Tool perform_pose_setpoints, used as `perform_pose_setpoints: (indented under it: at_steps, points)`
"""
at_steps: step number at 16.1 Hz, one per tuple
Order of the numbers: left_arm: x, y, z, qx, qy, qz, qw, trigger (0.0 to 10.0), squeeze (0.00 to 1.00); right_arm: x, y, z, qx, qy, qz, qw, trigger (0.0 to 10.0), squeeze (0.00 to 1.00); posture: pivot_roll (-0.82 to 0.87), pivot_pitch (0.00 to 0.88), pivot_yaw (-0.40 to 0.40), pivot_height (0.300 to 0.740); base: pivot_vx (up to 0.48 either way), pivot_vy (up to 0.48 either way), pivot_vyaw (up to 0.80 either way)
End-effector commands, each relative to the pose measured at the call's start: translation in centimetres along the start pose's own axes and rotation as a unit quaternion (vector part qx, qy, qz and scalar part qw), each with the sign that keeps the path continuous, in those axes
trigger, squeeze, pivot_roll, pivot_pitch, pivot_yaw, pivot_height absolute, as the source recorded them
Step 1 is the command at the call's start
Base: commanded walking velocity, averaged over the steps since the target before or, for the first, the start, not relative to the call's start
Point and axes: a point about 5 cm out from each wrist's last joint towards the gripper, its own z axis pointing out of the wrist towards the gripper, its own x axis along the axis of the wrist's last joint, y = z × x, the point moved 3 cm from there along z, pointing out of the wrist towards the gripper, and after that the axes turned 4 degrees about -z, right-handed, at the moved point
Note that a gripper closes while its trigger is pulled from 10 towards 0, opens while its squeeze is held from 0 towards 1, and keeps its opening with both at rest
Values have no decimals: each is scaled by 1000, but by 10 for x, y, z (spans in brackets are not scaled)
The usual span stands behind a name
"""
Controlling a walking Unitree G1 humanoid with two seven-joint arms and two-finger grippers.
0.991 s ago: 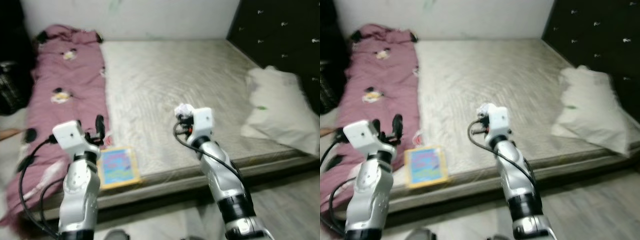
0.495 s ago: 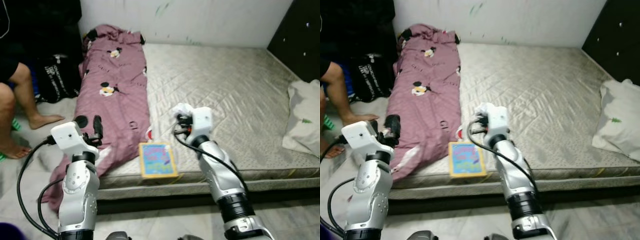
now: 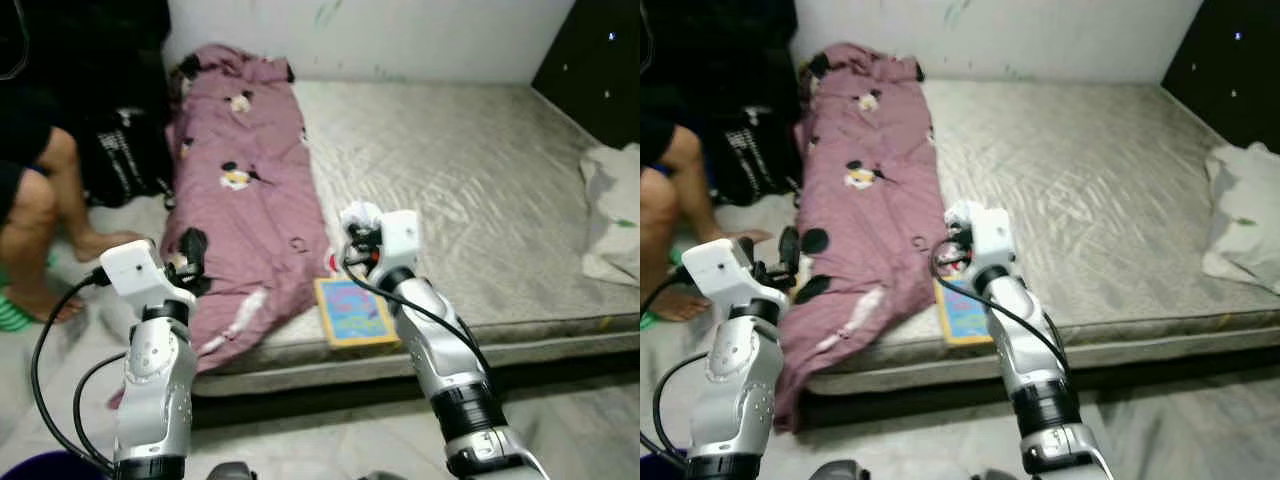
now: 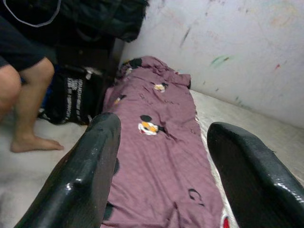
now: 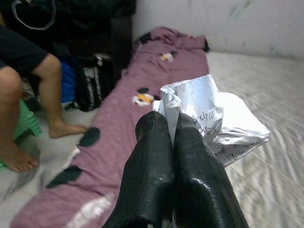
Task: Clean up the room
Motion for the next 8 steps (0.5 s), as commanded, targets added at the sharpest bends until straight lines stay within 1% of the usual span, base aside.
perform_pose_setpoints:
  at_steps: [1,3,4,6,7,8]
  points:
    - [4,9,3,-9,8,0,1000,10000,0,-6,14,-4,-16,-10,-8,1000,10000,0,104,0,-44,740,0,480,0]
    - [11,9,7,-3,19,2,1000,10000,0,-4,11,-2,-5,-8,-19,1000,10000,0,107,0,-45,740,0,0,0]
    - [19,9,9,1,33,9,999,10000,0,2,6,-1,11,4,-42,999,10000,0,111,0,-47,740,0,0,0]
    - [30,13,9,2,49,11,999,10000,0,8,4,0,17,15,-54,998,10000,0,123,0,-51,740,0,0,0]
    - [31,12,8,6,49,11,999,10000,0,8,4,1,18,14,-54,998,10000,0,129,5,-49,740,0,0,475]
    - [28,10,6,8,43,19,999,10000,0,8,4,1,16,12,-50,999,10000,0,129,6,-48,740,0,0,744]
